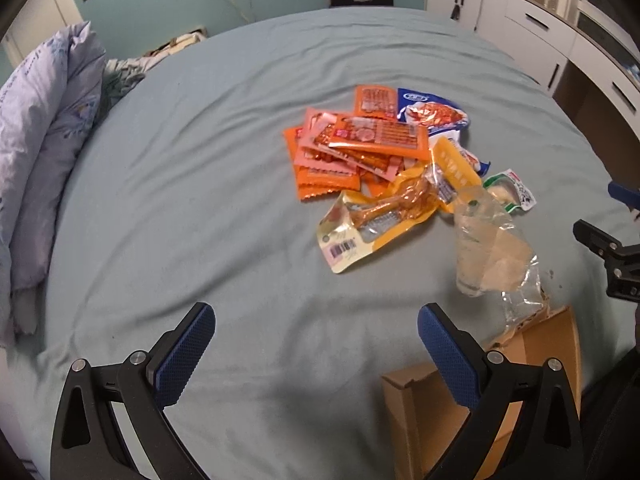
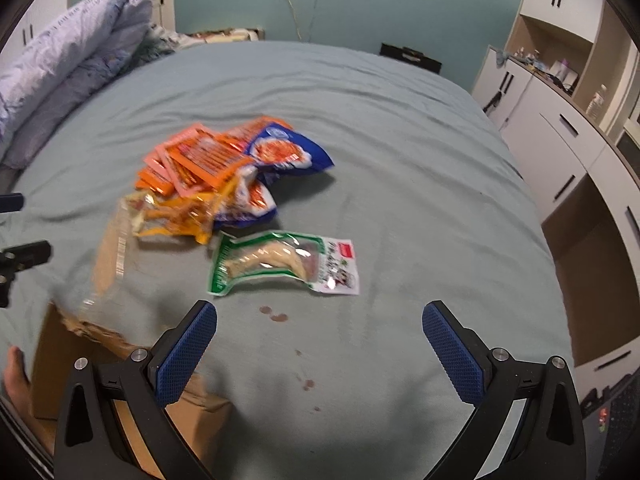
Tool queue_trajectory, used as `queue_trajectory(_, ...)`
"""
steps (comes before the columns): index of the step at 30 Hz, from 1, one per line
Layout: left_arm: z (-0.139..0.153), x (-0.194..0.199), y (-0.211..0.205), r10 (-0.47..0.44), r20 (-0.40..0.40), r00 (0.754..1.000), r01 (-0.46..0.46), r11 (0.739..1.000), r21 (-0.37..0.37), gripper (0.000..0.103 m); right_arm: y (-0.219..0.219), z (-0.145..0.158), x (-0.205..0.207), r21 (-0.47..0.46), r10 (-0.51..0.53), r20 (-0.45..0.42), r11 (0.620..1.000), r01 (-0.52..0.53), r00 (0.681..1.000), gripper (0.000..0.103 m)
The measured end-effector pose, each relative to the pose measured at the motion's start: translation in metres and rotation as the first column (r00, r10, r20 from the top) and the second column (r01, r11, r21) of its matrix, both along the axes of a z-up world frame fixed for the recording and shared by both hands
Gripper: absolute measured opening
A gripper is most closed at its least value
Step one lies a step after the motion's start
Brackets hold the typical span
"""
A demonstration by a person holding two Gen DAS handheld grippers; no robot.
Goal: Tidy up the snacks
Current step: 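Move both grippers toward the pile of snack packets, then grasp the yellow-orange drumstick packet with the left gripper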
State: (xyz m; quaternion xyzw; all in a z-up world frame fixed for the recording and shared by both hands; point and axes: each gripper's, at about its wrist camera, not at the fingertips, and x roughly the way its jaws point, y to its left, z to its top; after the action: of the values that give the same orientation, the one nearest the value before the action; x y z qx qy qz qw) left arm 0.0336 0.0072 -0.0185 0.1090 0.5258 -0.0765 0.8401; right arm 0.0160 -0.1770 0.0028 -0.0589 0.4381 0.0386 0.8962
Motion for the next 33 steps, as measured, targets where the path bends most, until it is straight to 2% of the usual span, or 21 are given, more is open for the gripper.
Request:
queue_trajectory(6, 0.0, 0.006, 0.004, 0.006, -0.014, 1.0, -0.006, 1.0, -0.026, 0.103, -0.012, -0.008, 0.023, 0.0, -0.054, -0.068, 0.999, 0.054, 0.996, 0.103)
queue_trajectory(12, -0.013, 0.03, -0.001, -0.024, -0.09, 0.996, 0.016, 0.995, -0.097, 0.103, -0.026, -0.016, 0.037, 0.066, -0.086, -0.133, 0.993, 0.095, 0.987, 0.103)
queue_trajectory(16, -0.027, 0.047, -0.011, -0.073, -0.076, 0.994, 0.073, 0.997, -0.011, 0.103, -0.036, -0.021, 0.043, 0.1, -0.104, -0.162, 0.988, 0.122, 0.981, 0.103)
queue_trajectory(20, -0.048, 0.06, -0.02, -0.148, -0.077, 0.986, 0.154, 0.985, 0.08, 0.103, -0.044, -0.032, 0.049, 0.126, -0.122, -0.205, 0.981, 0.15, 0.971, 0.103)
queue_trajectory(23, -0.062, 0.071, -0.032, -0.21, -0.089, 0.974, 0.218, 0.971, 0.099, 0.103, -0.049, -0.037, 0.052, 0.135, -0.135, -0.228, 0.976, 0.168, 0.964, 0.103)
queue_trajectory(29, -0.097, 0.09, -0.066, -0.3, -0.163, 0.94, 0.32, 0.94, 0.116, 0.103, -0.057, -0.038, 0.053, 0.169, -0.147, -0.247, 0.967, 0.192, 0.958, 0.103)
queue_trajectory(33, -0.108, 0.094, -0.083, -0.338, -0.159, 0.928, 0.359, 0.925, 0.126, 0.103, -0.059, -0.042, 0.054, 0.175, -0.144, -0.264, 0.965, 0.194, 0.954, 0.103)
